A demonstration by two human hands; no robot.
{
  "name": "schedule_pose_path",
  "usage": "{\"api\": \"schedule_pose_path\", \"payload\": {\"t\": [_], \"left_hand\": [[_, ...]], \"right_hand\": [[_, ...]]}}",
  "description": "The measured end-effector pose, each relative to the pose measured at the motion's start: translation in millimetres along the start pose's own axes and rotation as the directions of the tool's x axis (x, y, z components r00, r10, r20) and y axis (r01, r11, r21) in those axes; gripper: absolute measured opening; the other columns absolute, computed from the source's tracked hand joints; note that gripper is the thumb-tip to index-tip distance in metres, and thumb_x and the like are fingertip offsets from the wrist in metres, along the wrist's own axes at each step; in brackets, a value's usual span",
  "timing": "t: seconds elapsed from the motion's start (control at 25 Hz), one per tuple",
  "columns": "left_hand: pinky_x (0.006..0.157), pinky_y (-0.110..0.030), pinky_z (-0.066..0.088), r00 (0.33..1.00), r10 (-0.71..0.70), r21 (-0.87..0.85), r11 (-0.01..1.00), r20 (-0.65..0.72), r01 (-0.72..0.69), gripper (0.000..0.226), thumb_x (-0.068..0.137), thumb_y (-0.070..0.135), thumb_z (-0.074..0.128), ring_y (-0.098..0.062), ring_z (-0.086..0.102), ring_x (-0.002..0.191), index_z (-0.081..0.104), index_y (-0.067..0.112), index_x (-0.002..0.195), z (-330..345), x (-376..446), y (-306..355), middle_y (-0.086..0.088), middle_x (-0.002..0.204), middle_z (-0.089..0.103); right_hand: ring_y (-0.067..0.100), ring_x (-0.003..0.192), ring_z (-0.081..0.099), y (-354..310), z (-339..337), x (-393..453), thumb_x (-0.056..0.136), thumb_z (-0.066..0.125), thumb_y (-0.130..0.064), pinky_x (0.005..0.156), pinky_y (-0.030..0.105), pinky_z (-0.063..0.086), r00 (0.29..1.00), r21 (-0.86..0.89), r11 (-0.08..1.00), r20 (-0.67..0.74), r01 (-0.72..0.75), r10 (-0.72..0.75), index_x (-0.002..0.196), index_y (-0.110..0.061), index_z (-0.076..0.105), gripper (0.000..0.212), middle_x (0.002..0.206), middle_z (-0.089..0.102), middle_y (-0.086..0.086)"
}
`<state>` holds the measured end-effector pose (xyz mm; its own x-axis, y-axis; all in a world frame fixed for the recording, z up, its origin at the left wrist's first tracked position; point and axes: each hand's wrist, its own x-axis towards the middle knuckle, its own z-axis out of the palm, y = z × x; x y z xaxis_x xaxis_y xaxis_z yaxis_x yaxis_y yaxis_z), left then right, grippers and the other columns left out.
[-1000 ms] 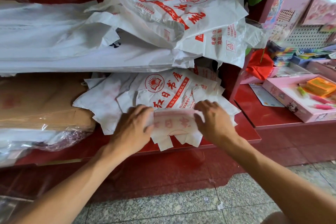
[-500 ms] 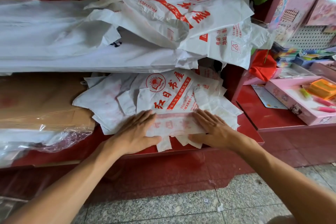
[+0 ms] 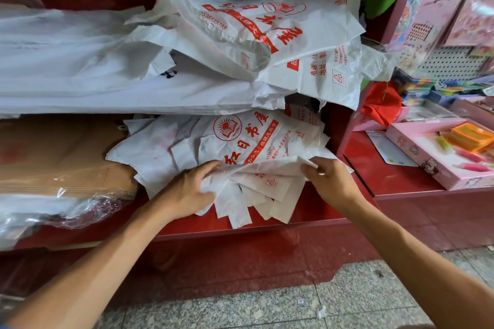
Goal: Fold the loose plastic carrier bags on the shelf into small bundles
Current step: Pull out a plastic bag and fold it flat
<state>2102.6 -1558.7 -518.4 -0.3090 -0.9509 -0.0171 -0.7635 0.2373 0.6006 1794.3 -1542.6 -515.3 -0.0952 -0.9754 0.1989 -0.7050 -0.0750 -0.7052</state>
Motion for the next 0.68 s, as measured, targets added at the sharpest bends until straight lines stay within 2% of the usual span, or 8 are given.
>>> {"api": "schedule_pose_path", "payload": {"t": [0.04,0.12,0.2,0.28,0.4,0.48,0.6,0.68], "left_hand": [[0.087,-0.016,0.045,0.994,-0.013,-0.026,1.000,-0.108,0.010,0.061,0.085,0.012,0.061,-0.011,0.055,0.121,0.047,0.034,0.141,0,2,0,0.010,0.137,0.056],[0.073,-0.020,0.048,0.959,-0.081,-0.152,0.988,-0.270,0.040,0.036,0.088,0.005,0.057,-0.022,0.067,0.101,0.065,0.027,0.116,-3,4,2,0.006,0.102,0.070],[0.073,-0.032,0.057,0.935,-0.159,-0.371,0.928,-0.317,0.032,0.023,0.088,0.005,0.060,-0.026,0.071,0.086,0.068,0.027,0.091,-8,6,4,0.004,0.080,0.073],[0.067,-0.032,0.057,0.924,-0.241,-0.499,0.864,-0.297,0.065,0.023,0.088,0.005,0.063,-0.020,0.070,0.077,0.065,0.026,0.097,-10,4,9,0.005,0.079,0.073],[0.062,-0.026,0.048,0.928,-0.297,-0.475,0.865,-0.225,0.162,0.031,0.085,0.008,0.067,-0.015,0.065,0.077,0.055,0.024,0.108,-10,1,12,0.003,0.086,0.071],[0.057,-0.022,0.042,0.966,-0.241,-0.422,0.888,-0.094,0.180,0.032,0.080,-0.001,0.065,-0.015,0.057,0.073,0.056,0.022,0.100,-14,-4,13,-0.006,0.091,0.070],[0.056,-0.024,0.041,0.983,-0.160,-0.228,0.957,0.089,0.177,0.045,0.071,-0.011,0.061,-0.012,0.052,0.065,0.067,0.029,0.091,-20,-11,8,-0.001,0.085,0.066],[0.058,-0.031,0.046,0.984,-0.166,-0.171,0.970,0.064,0.175,0.049,0.070,-0.011,0.064,-0.016,0.059,0.066,0.071,0.034,0.087,-22,-12,5,0.006,0.088,0.067]], "right_hand": [[0.009,0.047,0.040,1,-1,1,0.095,0.059,-0.021,0.045,0.023,0.030,0.999,0.060,0.997,-0.026,-0.040,0.042,0.073,-0.001,0.059,0.030,0.055,0.049,0.001],[0.012,0.056,0.050,1,-4,3,0.095,0.059,-0.027,0.050,0.035,0.041,0.994,0.183,0.981,-0.071,-0.067,0.081,0.083,-0.001,0.065,0.029,0.068,0.062,0.015],[0.018,0.065,0.059,-2,-8,3,0.096,0.059,-0.027,0.059,0.046,0.052,0.986,0.281,0.954,-0.096,-0.102,0.134,0.091,-0.005,0.068,0.024,0.082,0.070,0.017],[0.018,0.065,0.063,-7,-13,1,0.094,0.062,-0.024,0.056,0.040,0.052,0.975,0.344,0.920,-0.050,-0.187,0.216,0.101,-0.013,0.062,0.014,0.086,0.071,0.011],[0.012,0.065,0.053,-7,-17,-2,0.087,0.067,-0.019,0.054,0.026,0.038,0.936,0.276,0.895,0.117,-0.351,0.331,0.116,-0.022,0.045,0.037,0.083,0.060,0.001],[0.012,0.066,0.050,-8,-20,-1,0.083,0.068,-0.012,0.055,0.025,0.035,0.919,0.201,0.906,0.217,-0.373,0.330,0.110,-0.018,0.050,0.034,0.081,0.057,0.001],[0.014,0.070,0.050,-9,-25,-3,0.072,0.073,-0.001,0.056,0.023,0.038,0.871,-0.042,0.972,0.436,-0.231,0.225,0.096,-0.020,0.061,0.033,0.086,0.054,0.000],[0.014,0.071,0.052,-7,-25,-4,0.067,0.069,0.006,0.057,0.024,0.042,0.870,-0.092,0.990,0.473,-0.108,0.139,0.094,-0.025,0.064,0.041,0.091,0.056,0.001]]}}
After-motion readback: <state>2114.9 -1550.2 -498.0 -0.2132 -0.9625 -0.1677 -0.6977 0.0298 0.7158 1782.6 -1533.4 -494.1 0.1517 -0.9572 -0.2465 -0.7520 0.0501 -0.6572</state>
